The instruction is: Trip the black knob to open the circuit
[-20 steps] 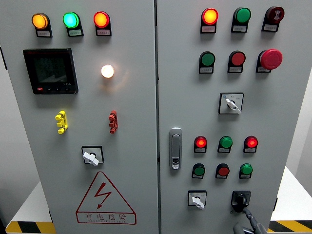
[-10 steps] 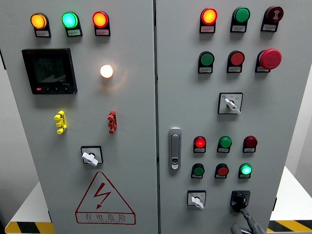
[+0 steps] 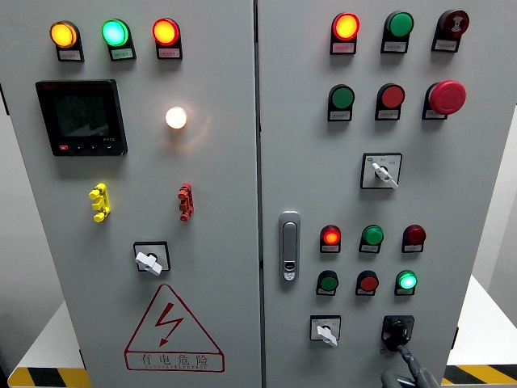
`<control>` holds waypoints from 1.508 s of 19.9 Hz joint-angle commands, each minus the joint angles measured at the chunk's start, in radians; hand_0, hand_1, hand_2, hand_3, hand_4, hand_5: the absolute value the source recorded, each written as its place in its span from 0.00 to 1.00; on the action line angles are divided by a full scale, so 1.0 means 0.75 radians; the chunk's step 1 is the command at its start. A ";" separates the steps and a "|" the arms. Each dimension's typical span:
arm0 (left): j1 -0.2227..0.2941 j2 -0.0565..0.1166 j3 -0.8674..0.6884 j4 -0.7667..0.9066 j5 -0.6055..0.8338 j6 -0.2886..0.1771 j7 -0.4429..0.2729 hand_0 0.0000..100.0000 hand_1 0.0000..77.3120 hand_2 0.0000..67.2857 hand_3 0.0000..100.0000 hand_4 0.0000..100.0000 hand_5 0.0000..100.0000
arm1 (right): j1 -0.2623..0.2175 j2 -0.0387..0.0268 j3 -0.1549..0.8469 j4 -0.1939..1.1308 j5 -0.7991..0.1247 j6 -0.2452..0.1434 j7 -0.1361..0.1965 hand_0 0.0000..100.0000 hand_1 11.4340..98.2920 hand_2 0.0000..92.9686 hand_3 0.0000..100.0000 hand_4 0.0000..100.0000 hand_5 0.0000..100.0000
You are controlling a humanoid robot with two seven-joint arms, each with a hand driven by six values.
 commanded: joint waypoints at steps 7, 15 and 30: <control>0.000 -0.001 0.000 0.000 0.000 0.000 0.000 0.00 0.04 0.19 0.21 0.07 0.01 | -0.012 -0.0068 0.016 -0.006 0.000 -0.007 0.002 1.00 0.50 0.01 0.96 1.00 1.00; 0.002 0.001 0.000 0.000 0.000 0.000 0.000 0.00 0.04 0.19 0.21 0.07 0.01 | -0.039 -0.0252 0.051 -0.010 -0.002 -0.013 0.007 1.00 0.50 0.01 0.96 1.00 1.00; 0.000 0.001 0.000 0.000 0.000 0.000 0.000 0.00 0.04 0.19 0.21 0.07 0.01 | -0.090 -0.0907 0.088 0.014 0.000 -0.019 0.019 1.00 0.46 0.02 0.95 1.00 1.00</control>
